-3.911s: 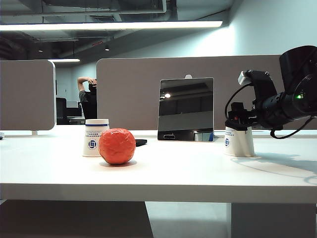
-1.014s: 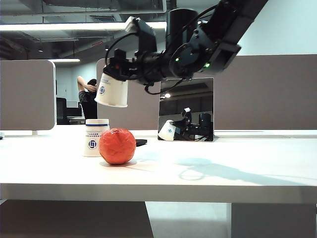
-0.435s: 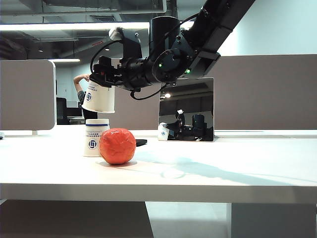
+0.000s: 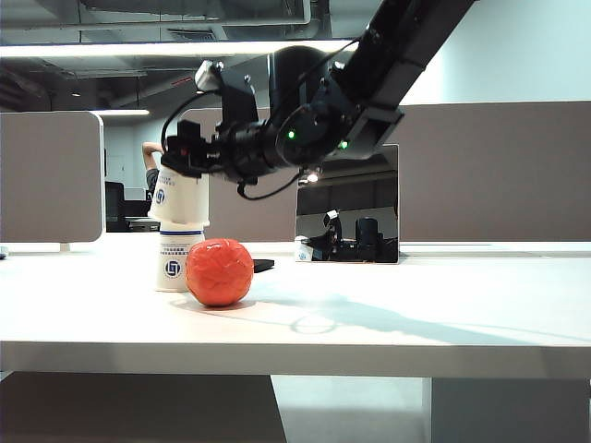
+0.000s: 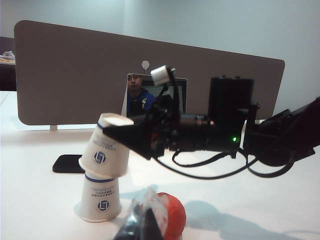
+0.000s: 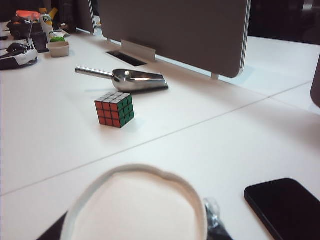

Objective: Carefully pick up the cup on the right and stack it on top of the cup on the left.

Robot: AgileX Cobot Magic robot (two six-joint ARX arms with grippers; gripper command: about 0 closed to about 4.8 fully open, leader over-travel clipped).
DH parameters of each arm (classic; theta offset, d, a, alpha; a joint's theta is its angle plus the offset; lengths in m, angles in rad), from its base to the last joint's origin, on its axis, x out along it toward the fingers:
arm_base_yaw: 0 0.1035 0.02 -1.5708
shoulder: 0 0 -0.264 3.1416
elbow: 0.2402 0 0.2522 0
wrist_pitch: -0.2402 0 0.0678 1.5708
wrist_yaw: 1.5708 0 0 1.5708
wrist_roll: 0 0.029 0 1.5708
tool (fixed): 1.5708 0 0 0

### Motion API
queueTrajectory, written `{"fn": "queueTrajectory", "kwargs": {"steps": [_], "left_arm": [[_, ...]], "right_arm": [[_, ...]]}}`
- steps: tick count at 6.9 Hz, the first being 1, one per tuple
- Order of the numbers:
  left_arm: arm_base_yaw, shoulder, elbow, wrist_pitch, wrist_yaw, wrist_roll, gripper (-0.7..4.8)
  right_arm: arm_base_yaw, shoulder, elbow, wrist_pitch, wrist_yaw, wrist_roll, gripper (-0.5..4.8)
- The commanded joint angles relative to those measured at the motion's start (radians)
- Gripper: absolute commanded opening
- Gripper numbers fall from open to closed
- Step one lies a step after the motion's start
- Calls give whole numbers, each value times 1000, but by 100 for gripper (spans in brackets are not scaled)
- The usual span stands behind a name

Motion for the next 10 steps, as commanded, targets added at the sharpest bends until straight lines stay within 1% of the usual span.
{"fn": "queueTrajectory", "kwargs": {"steps": [1,4,5,7,8,9,10], "left_arm": [[0,0,2,11,1,-2,-5],[0,0,2,11,0,-2,-5],[0,0,2,11,1,-2,-5],[0,0,2,12,0,-2,-5],[0,0,2,12,0,-2,-5],[0,0,2,12,0,-2,-5],[0,0,2,12,0,-2,-5]], "right_arm": [[2,20,5,21,32,1,282],[-5,20,37,-3,49,1,282],[-3,35,37,-103,45,5,283],[2,39,38,-139,43,5,283],[25,39,39,-130,-6,5,330],[24,38,47,-95,-6,5,348],[22,37,64,-86,-6,5,348]]}}
